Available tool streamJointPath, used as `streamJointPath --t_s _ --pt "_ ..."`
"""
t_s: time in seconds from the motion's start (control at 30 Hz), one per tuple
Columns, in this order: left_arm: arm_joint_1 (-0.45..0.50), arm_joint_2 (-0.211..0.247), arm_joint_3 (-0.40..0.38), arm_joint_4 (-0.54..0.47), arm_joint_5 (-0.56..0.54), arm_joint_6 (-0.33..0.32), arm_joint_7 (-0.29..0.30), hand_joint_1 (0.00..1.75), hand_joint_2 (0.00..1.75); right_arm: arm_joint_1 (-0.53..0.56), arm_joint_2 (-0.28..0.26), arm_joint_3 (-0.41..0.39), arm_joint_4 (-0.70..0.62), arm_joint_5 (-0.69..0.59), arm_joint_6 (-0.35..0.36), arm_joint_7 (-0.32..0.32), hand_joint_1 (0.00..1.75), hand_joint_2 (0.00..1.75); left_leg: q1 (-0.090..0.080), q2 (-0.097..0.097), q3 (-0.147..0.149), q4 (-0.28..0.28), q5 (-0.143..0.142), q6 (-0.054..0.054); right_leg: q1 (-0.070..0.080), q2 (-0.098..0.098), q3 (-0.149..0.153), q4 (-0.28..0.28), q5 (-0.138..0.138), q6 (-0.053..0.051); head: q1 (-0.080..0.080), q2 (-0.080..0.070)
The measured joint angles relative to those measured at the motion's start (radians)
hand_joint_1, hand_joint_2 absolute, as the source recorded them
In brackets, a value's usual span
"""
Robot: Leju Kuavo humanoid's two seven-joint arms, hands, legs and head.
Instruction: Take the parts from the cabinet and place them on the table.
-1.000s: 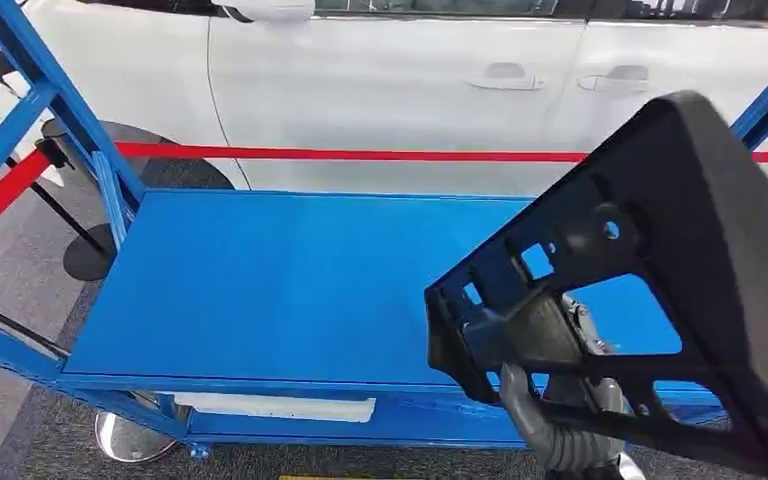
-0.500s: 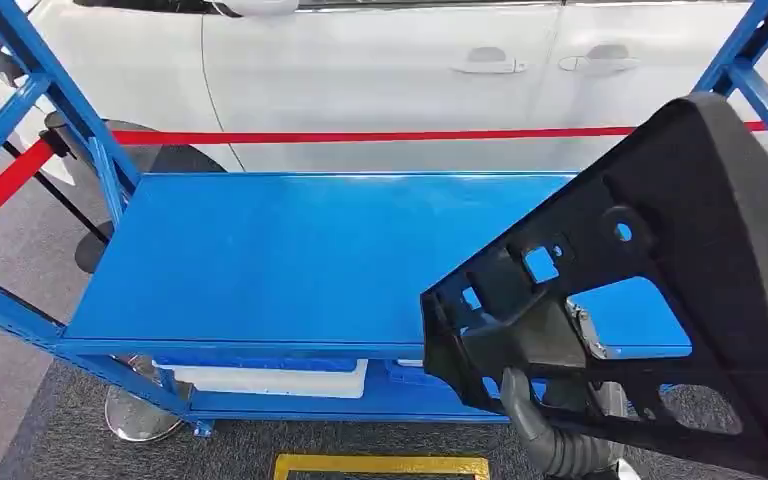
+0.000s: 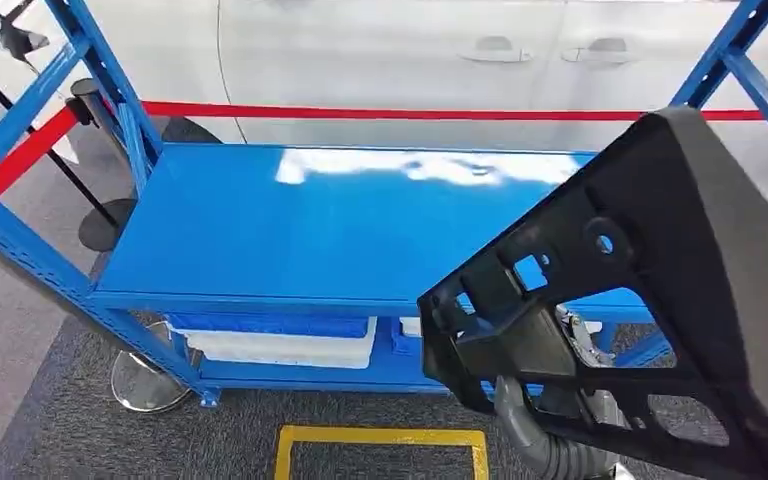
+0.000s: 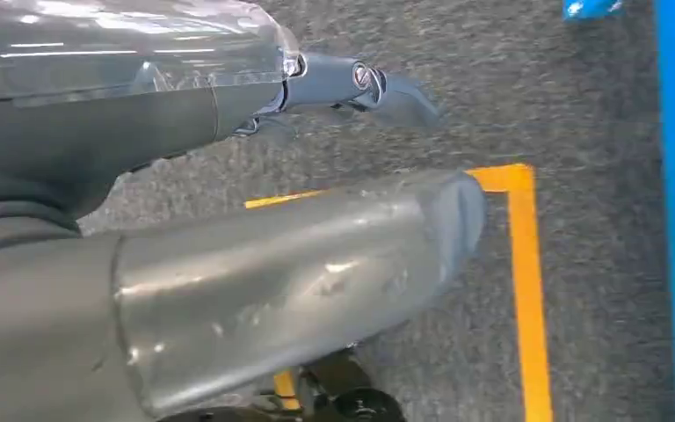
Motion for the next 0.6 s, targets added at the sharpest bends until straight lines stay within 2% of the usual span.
streamJointPath --t_s 0.03,0.07,0.1,0.13,0.17,0.2,0.23,0.27,0.3,0.33,0.37,0.4,0.43,0.47,0.5,0.53,0.57,0.6 --pt "0.000 0.000 0.000 0.000 0.000 0.000 0.000 0.00 0.00 0.000 0.000 0.000 0.000 0.000 0.000 0.000 1.75 1.75 0.001 0.000 -0.016 0.007 0.007 -0.004 -0.004 0.000 0.044 -0.049 0.040 0.002 0.000 0.000" --pt "0.000 -0.001 0.000 0.000 0.000 0.000 0.000 0.00 0.00 0.000 0.000 0.000 0.000 0.000 0.000 0.000 1.75 1.75 0.002 0.000 -0.031 0.015 0.012 -0.009 -0.007 0.000 0.105 -0.130 0.068 0.002 0.000 0.000" --pt "-0.001 -0.002 0.000 0.000 0.000 0.000 0.000 0.00 0.00 -0.001 0.000 0.000 0.000 0.000 0.000 0.000 1.75 1.75 0.002 -0.001 -0.043 0.025 0.017 -0.014 -0.009 0.000 0.172 -0.219 0.066 0.002 0.000 0.000" --pt "0.000 -0.002 0.000 0.000 0.000 0.000 0.000 0.00 0.00 -0.003 0.000 0.000 0.000 0.000 0.000 0.001 1.75 1.75 -0.003 -0.003 -0.053 0.034 0.022 -0.021 -0.002 0.000 0.222 -0.303 0.022 -0.001 0.001 0.000" --pt "0.001 -0.002 0.000 0.000 0.000 0.000 0.000 0.00 0.00 0.001 0.000 0.000 0.000 0.000 0.000 0.000 1.75 1.75 -0.001 -0.003 -0.050 0.032 0.029 -0.029 0.003 0.004 0.213 -0.295 0.028 -0.014 -0.005 0.000" --pt "0.001 -0.002 0.000 0.000 0.000 0.000 0.000 0.00 0.00 0.000 0.000 0.000 -0.002 0.000 0.000 -0.001 1.75 1.75 -0.001 -0.003 -0.052 0.034 0.036 -0.035 0.004 0.005 0.210 -0.304 0.029 -0.019 0.003 0.000" --pt "0.000 -0.002 0.000 0.000 0.000 0.000 0.000 0.00 0.00 -0.001 0.000 0.000 -0.002 0.000 0.000 -0.001 1.75 1.75 0.000 -0.003 -0.054 0.029 0.046 -0.043 0.008 0.006 0.203 -0.298 0.035 -0.027 0.002 0.000" --pt "0.001 -0.002 0.000 0.000 0.000 0.000 0.000 0.00 0.00 -0.001 0.000 0.000 -0.003 -0.001 0.000 -0.001 1.75 1.75 0.001 -0.005 -0.056 0.028 0.053 -0.050 0.004 0.005 0.199 -0.302 0.044 -0.037 0.002 0.000" --pt "0.003 -0.001 0.000 0.000 0.000 0.000 0.000 0.00 0.00 -0.001 0.000 0.000 -0.002 -0.001 0.000 0.000 1.75 1.75 0.006 -0.006 -0.062 0.039 0.035 -0.054 -0.001 -0.002 0.188 -0.305 0.058 -0.049 0.004 0.000" --pt "0.004 -0.002 0.000 0.000 0.000 0.000 0.000 0.00 0.00 0.000 0.000 0.000 -0.003 -0.001 0.000 0.000 1.75 1.75 0.006 -0.006 -0.080 0.073 -0.023 -0.058 0.000 -0.003 0.175 -0.305 0.068 -0.059 -0.002 0.000" --pt "0.004 -0.002 0.000 0.000 0.000 -0.001 0.000 0.00 0.00 0.000 0.002 0.001 -0.003 -0.001 0.000 0.000 1.75 1.75 0.007 -0.006 -0.104 0.142 -0.094 -0.062 0.002 -0.002 0.160 -0.305 0.081 -0.063 -0.004 0.000" --pt "0.003 -0.002 0.000 0.000 0.000 0.000 0.000 0.00 0.00 0.000 0.002 0.001 -0.003 -0.001 0.000 0.000 1.75 1.75 0.007 -0.006 -0.125 0.219 -0.145 -0.065 0.004 -0.003 0.146 -0.303 0.093 -0.065 -0.003 0.000" --pt "0.002 -0.002 0.000 0.000 0.000 0.000 0.000 0.00 0.00 0.000 0.002 0.001 -0.002 -0.001 0.000 0.000 1.75 1.75 0.007 -0.006 -0.141 0.294 -0.178 -0.067 0.007 -0.003 0.128 -0.302 0.104 -0.066 -0.004 0.000" --pt "0.003 -0.001 0.000 0.000 0.000 0.000 0.000 0.00 0.00 0.001 0.002 0.001 -0.003 -0.001 0.000 0.000 1.75 1.75 0.007 -0.006 -0.141 0.340 -0.177 -0.067 0.009 -0.003 0.111 -0.300 0.116 -0.065 -0.004 0.000" --pt "0.003 -0.001 0.000 0.000 0.000 0.000 0.000 0.00 0.00 0.001 0.002 0.001 -0.002 -0.001 0.000 0.000 1.75 1.75 0.007 -0.006 -0.123 0.343 -0.151 -0.065 0.011 -0.003 0.095 -0.296 0.126 -0.064 -0.004 0.000" --pt "0.003 0.000 0.000 0.000 0.000 0.000 0.000 0.00 0.00 0.001 0.002 0.001 -0.003 -0.001 0.000 0.000 1.75 1.75 0.007 -0.006 -0.083 0.305 -0.110 -0.062 0.012 -0.003 0.079 -0.291 0.135 -0.062 -0.004 0.000" --pt "0.002 0.000 0.000 0.000 0.000 0.000 0.000 0.00 0.00 0.001 0.002 0.001 -0.003 -0.001 0.000 0.000 1.75 1.75 0.006 -0.006 -0.028 0.237 -0.077 -0.056 0.013 -0.003 0.065 -0.286 0.142 -0.060 -0.004 0.000" --pt "0.001 0.000 0.000 0.000 0.000 0.000 0.000 0.00 0.00 0.000 0.002 0.001 -0.003 -0.001 0.000 0.000 1.75 1.75 0.004 -0.007 0.049 0.136 -0.068 -0.049 0.013 -0.003 0.052 -0.280 0.149 -0.057 -0.004 0.000"
